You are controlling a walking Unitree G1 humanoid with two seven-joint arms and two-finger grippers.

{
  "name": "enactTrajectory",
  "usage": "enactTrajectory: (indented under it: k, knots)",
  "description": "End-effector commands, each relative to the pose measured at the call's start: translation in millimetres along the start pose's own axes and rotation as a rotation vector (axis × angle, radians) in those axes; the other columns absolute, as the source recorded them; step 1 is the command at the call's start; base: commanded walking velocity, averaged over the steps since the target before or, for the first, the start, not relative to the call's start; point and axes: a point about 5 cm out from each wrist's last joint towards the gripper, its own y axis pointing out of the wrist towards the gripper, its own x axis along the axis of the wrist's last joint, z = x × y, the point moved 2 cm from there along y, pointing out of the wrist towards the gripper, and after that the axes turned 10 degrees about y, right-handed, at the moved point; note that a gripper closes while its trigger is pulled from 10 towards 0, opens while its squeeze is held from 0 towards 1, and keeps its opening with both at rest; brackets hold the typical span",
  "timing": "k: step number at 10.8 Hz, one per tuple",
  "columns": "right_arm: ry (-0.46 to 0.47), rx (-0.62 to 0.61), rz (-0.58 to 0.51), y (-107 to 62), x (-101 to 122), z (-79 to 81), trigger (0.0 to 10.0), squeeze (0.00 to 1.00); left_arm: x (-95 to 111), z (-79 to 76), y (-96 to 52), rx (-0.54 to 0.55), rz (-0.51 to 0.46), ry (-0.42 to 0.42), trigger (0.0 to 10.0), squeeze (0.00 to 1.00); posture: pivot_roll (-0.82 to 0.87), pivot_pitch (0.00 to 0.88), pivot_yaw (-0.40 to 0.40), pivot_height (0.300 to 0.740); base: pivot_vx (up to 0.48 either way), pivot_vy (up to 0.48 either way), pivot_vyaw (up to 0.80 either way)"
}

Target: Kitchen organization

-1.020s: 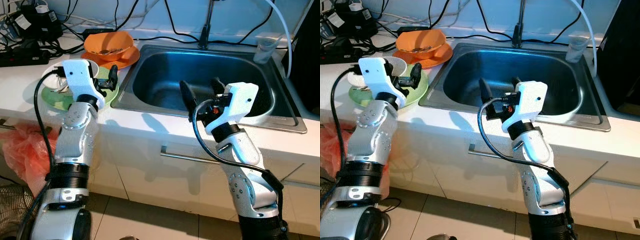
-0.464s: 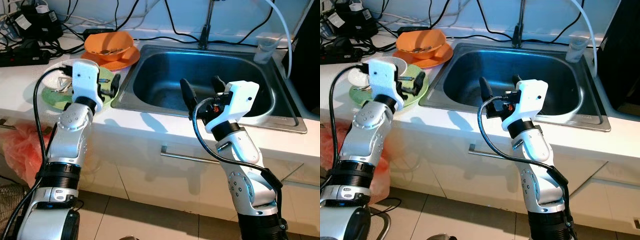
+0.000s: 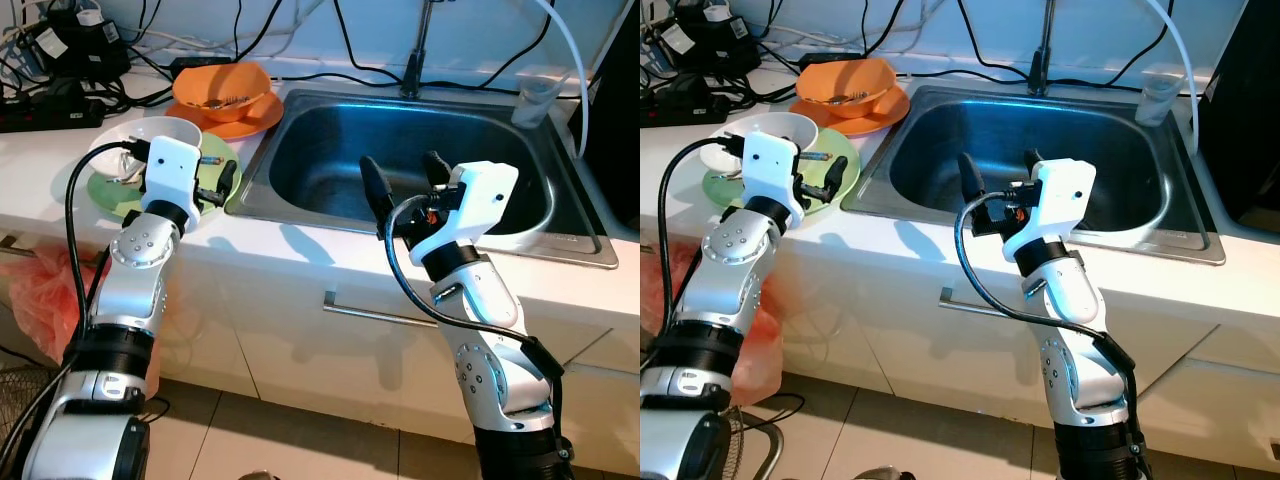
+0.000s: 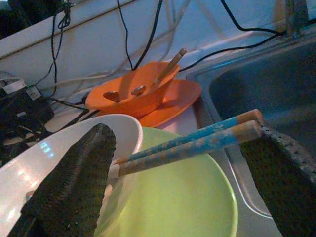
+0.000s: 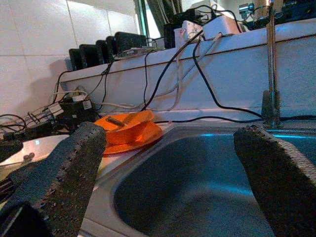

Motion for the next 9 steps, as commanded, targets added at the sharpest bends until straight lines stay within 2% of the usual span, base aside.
enactTrajectory:
  k: [1, 6, 7, 8, 9]
  knots:
    - [0.007, 0.005, -0.011, 0.8, 2, 1.5, 10.0, 0.0, 3, 3.5, 2.6, -0.003, -0.011, 0.04, 10.0, 0.0, 0.1, 0.037, 0.057, 0.74, 0.0, 0.0, 0.0]
    - [0.015, -0.002, -0.013, -1.0, 3, 2.6, 10.0, 0.0, -1, 8.3, 14.0, 0.025, -0.013, 0.053, 10.0, 0.0, 0.09, 0.051, 0.063, 0.74, 0.0, 0.0, 0.0]
    - [0.039, 0.011, -0.002, -1.3, 2, 4.6, 10.0, 0.0, -2, 9.5, 14.9, 0.033, -0.013, 0.046, 10.0, 0.0, 0.09, 0.054, 0.063, 0.74, 0.0, 0.0, 0.0]
    - [0.119, 0.052, 0.049, -2.7, -4, 10.3, 10.0, 0.0, -1, 8.3, 16.2, 0.033, -0.018, 0.04, 10.0, 0.0, 0.08, 0.055, 0.063, 0.74, 0.0, 0.0, 0.0]
    - [0.146, 0.077, 0.083, -4.3, -7, 12.5, 10.0, 0.0, 0, 6.8, 17.1, 0.029, -0.024, 0.04, 10.0, 0.0, 0.08, 0.055, 0.063, 0.74, 0.0, 0.0, 0.0]
